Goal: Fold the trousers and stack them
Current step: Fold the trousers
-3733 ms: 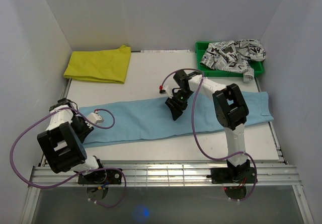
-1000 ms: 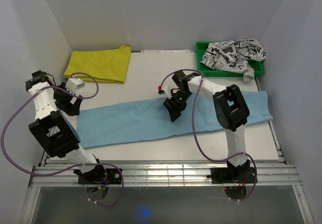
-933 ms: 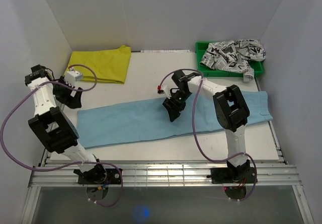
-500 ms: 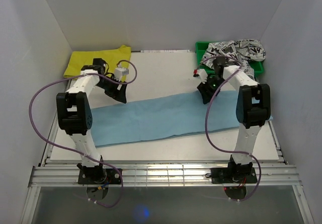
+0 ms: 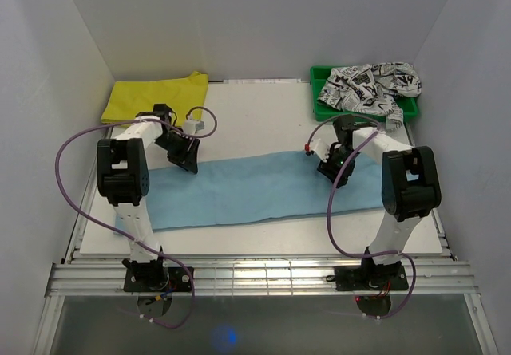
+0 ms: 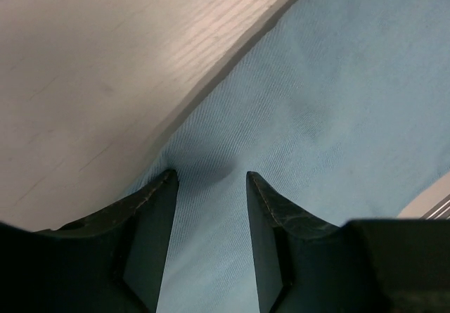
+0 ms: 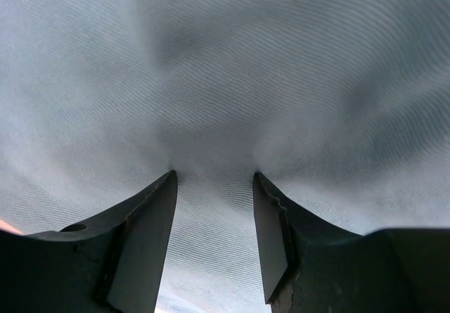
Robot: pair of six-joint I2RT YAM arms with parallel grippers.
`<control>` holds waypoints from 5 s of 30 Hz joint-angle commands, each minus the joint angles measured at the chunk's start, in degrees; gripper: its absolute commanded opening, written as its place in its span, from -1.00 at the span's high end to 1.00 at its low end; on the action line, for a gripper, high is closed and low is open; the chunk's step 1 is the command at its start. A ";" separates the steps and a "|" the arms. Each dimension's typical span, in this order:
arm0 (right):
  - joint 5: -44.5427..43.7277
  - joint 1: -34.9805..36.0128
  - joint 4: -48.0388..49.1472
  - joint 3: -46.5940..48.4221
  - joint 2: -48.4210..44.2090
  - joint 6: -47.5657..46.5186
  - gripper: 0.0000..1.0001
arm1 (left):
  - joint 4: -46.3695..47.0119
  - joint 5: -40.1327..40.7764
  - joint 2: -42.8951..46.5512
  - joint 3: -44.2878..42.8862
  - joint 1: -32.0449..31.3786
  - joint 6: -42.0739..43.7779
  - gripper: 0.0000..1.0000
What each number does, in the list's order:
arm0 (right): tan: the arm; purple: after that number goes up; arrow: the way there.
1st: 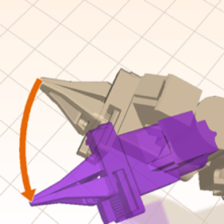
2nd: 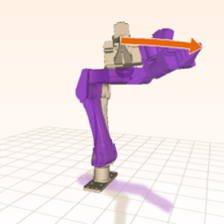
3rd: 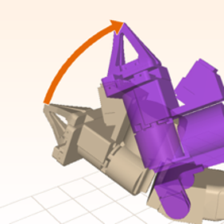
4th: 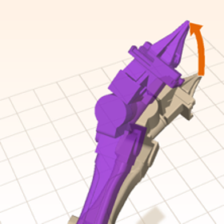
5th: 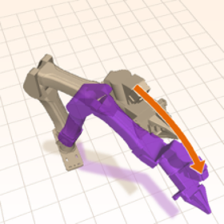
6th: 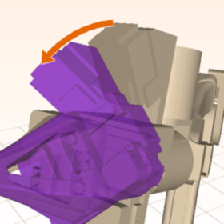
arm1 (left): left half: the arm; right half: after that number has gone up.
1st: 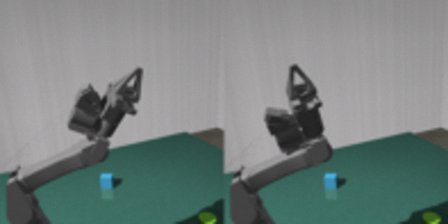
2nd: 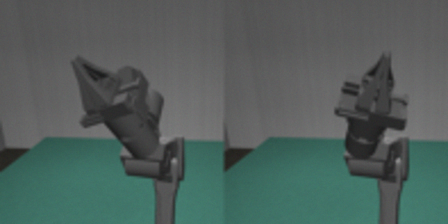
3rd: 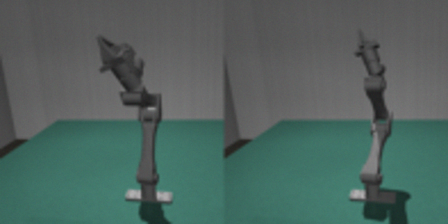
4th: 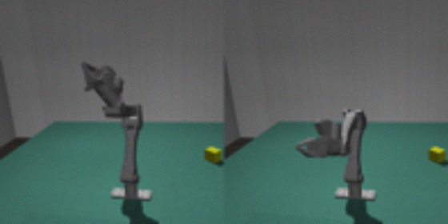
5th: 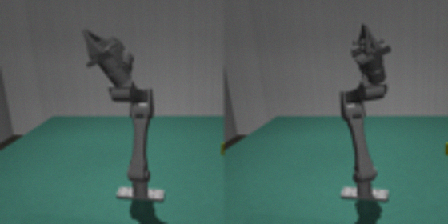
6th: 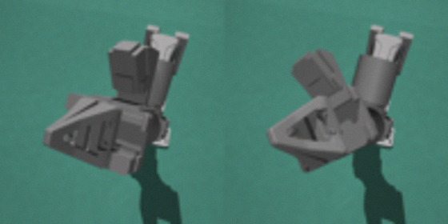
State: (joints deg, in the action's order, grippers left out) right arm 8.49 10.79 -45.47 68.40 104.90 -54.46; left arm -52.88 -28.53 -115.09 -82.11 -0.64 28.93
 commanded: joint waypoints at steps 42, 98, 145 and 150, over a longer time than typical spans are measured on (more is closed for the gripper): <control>28.78 11.36 -4.01 41.02 23.07 13.23 -0.46 | 19.75 -4.07 6.54 -13.35 -5.77 -11.26 -0.96; -23.87 34.91 79.29 -40.70 -13.58 -8.73 0.85 | 25.02 -14.00 -0.31 -4.65 -24.75 -50.81 -0.55; -26.34 40.19 83.91 -53.73 -22.18 -10.25 -0.08 | 53.49 -17.25 -9.72 11.71 -29.85 -83.16 -0.69; -18.18 39.93 62.23 -52.76 -36.16 -7.24 0.34 | 53.94 -17.87 -10.59 9.25 -30.29 -82.45 -0.70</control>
State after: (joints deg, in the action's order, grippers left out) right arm -15.46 50.81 31.53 15.14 73.43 -65.69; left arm 4.10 -52.53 -124.40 -72.93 -30.87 -55.57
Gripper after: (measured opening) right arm 0.346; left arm 0.844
